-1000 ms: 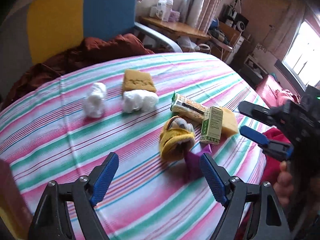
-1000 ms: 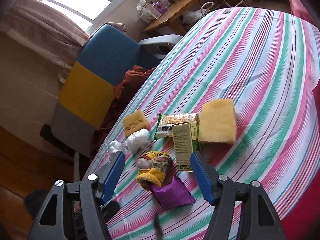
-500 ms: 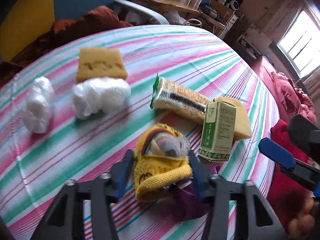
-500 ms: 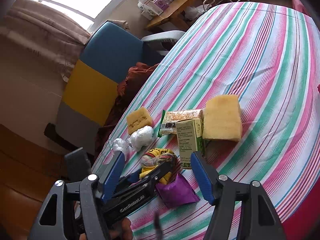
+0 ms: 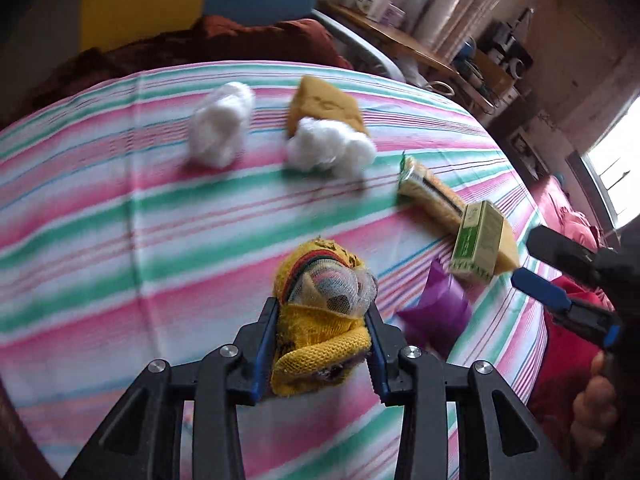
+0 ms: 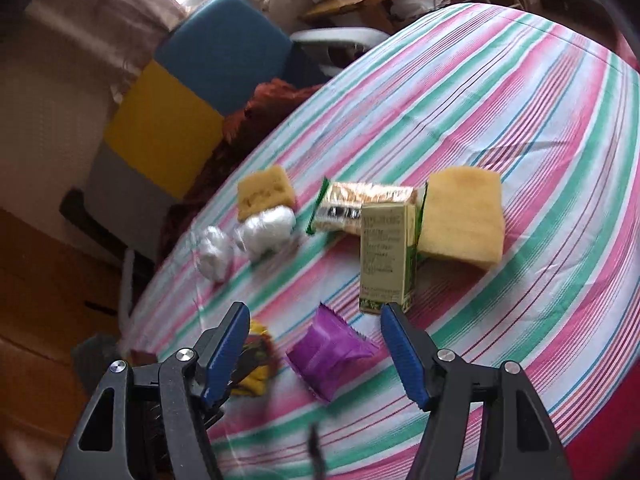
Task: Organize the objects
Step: 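Grasp yellow sock with left gripper while right gripper grasps second purple packet, then lower yellow sock into tray with left gripper while right gripper drops purple packet in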
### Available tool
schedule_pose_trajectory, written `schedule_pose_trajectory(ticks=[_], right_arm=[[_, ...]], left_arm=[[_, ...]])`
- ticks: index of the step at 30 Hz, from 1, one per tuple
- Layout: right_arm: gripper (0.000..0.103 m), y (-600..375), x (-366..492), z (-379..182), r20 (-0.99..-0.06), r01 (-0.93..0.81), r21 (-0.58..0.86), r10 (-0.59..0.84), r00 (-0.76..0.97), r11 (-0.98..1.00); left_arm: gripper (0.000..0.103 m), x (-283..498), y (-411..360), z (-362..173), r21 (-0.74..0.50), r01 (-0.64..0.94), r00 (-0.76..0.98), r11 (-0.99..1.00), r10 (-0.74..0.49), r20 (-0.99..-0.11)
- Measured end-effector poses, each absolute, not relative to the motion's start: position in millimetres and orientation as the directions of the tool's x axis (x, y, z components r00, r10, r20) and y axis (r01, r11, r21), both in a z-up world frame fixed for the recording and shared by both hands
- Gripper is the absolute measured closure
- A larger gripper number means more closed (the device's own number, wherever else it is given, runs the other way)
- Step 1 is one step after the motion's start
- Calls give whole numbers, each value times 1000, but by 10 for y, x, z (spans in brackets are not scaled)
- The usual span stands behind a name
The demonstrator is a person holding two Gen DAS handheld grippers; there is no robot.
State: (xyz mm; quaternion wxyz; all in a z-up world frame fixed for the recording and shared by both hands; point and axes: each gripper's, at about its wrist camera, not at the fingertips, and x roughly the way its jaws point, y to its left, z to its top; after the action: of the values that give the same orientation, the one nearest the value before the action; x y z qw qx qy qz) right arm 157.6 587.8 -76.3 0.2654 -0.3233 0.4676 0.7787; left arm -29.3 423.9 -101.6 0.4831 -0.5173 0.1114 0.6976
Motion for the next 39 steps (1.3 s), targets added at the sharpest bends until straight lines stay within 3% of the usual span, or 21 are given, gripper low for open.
schedule_pose_trajectory(ticks=[12,22,27,29,31,39], right_arm=[[34,5756,1340,-1115,-811,-737,571,-110,-574,-361],[35,5870,1240,-1270,-847,-792,515,-55,-528,-327],[43,5794,1131,-1232,-885,-801,425,-8,-465,-422],[59,5743,1076,-1219,-902,-798,373,16,-432,-473],[65,5686,1033,-1207,-906,-780,354,18,-423,-516],[67,5488,956,-1041,-889,-704,313,65,-454,-638]], left_arm=[[64,179,3707,-1045,-224,-846,-97,-484,552,-828],[64,147,3696,-1076,-258,-836,-85,-484,579,-811],[63,152,3685,-1081,-257,-835,-89,-488,579,-810],[63,157,3690,-1080,-248,-839,-93,-485,577,-811],[65,161,3683,-1077,-245,-841,-96,-483,578,-810],[72,184,3572,-963,-249,-830,-108,-498,582,-806]])
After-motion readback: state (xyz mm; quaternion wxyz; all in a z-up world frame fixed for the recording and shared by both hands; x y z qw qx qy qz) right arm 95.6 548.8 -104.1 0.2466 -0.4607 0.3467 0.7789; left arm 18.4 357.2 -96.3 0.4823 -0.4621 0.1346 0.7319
